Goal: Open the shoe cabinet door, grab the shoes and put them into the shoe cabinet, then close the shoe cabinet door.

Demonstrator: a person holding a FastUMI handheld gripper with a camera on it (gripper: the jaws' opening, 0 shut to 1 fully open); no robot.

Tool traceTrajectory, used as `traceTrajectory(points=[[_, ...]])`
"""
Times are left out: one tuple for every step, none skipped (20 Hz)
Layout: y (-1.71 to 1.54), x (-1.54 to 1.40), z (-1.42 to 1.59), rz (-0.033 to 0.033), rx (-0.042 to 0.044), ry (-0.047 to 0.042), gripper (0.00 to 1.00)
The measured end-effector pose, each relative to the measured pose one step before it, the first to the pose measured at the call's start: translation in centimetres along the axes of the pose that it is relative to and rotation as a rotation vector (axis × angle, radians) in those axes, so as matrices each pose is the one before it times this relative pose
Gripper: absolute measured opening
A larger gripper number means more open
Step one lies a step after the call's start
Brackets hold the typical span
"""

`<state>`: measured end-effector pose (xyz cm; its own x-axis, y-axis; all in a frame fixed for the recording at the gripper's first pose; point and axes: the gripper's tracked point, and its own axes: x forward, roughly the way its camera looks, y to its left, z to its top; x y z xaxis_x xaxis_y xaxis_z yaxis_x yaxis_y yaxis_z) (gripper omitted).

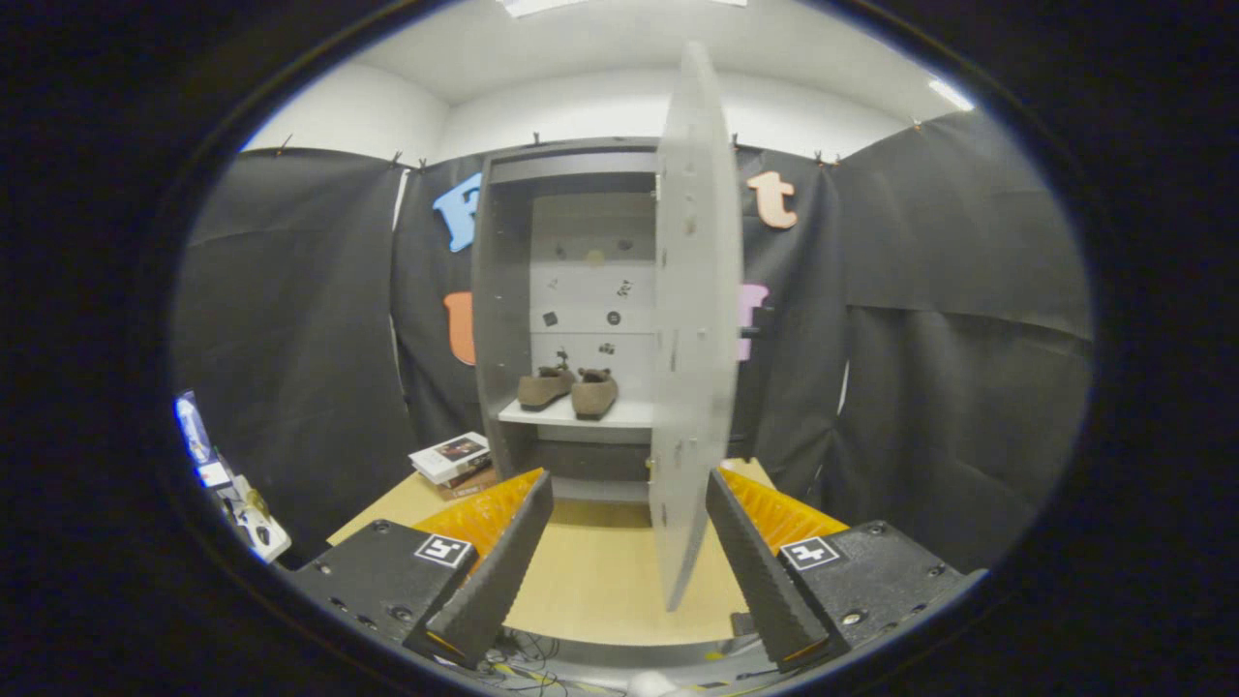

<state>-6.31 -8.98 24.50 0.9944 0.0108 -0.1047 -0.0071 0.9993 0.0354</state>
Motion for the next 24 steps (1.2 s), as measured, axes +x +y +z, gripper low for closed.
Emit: traceTrajectory(points=[[-1.624, -0.039, -0.032, -0.01936, 0.00867, -0.00379, 1.0], [-1.931, 0.392, 0.124, -0.02149, 0.01206, -0.00015, 1.0], [-1.989, 0.525, 0.137, -0.00994, 0.01896, -0.00117, 1.0], [-1.801, 0.933, 0.323, -0.00584, 0.02135, 0.00347, 1.0], [-1.391, 0.912, 0.169, 0.00013, 0.0114, 0.0059, 1.0], [-1.506, 1.062, 0.436, 0.00214, 0.00928, -0.00617, 1.0], [-1.475, 1.304, 0.508, -0.00048, 0.00544, 0.00388, 1.0], [-1.108, 1.372, 0.417, 0.01141, 0.00447, 0.00432, 1.0], [-0.395, 1.468, 0.37, 0.02424, 0.00209, 0.00663, 1.0], [-0.123, 1.246, 0.346, 0.02942, 0.00151, 0.00689, 0.99], [0.124, 0.86, 0.368, 0.03183, 0.00293, 0.00179, 0.99], [0.1, 0.825, 0.469, 0.02883, 0.00226, -0.00045, 0.99], [0.223, 0.95, 0.536, 0.03233, -0.00232, -0.0051, 1.0], [0.414, 0.633, 0.5, 0.03027, -0.00339, -0.00623, 1.0], [0.654, 0.205, 0.267, 0.03584, -0.00781, -0.00433, 1.0], [0.163, 0.127, 0.352, 0.00895, -0.0165, -0.00125, 0.99], [0.319, -0.057, 0.3, 0.02093, -0.01491, -0.00563, 0.99], [0.557, 0.325, 0.317, 0.01618, -0.01827, 0.01344, 0.98], [0.35, 0.093, -0.223, 0.00999, -0.01218, 0.00214, 0.97], [0.493, 0.014, -0.002, 0.01022, -0.01385, 0.00579, 0.97], [0.603, 0.04, -0.045, 0.01004, -0.00178, -0.00175, 0.97], [0.914, 0.052, -0.162, 0.0127, -0.00085, 0.00206, 0.97], [0.976, 0.228, 0.061, 0.01106, 0.00176, 0.00063, 0.97], [1.026, 0.252, 0.03, 0.01359, -0.00287, 0.00283, 0.97]])
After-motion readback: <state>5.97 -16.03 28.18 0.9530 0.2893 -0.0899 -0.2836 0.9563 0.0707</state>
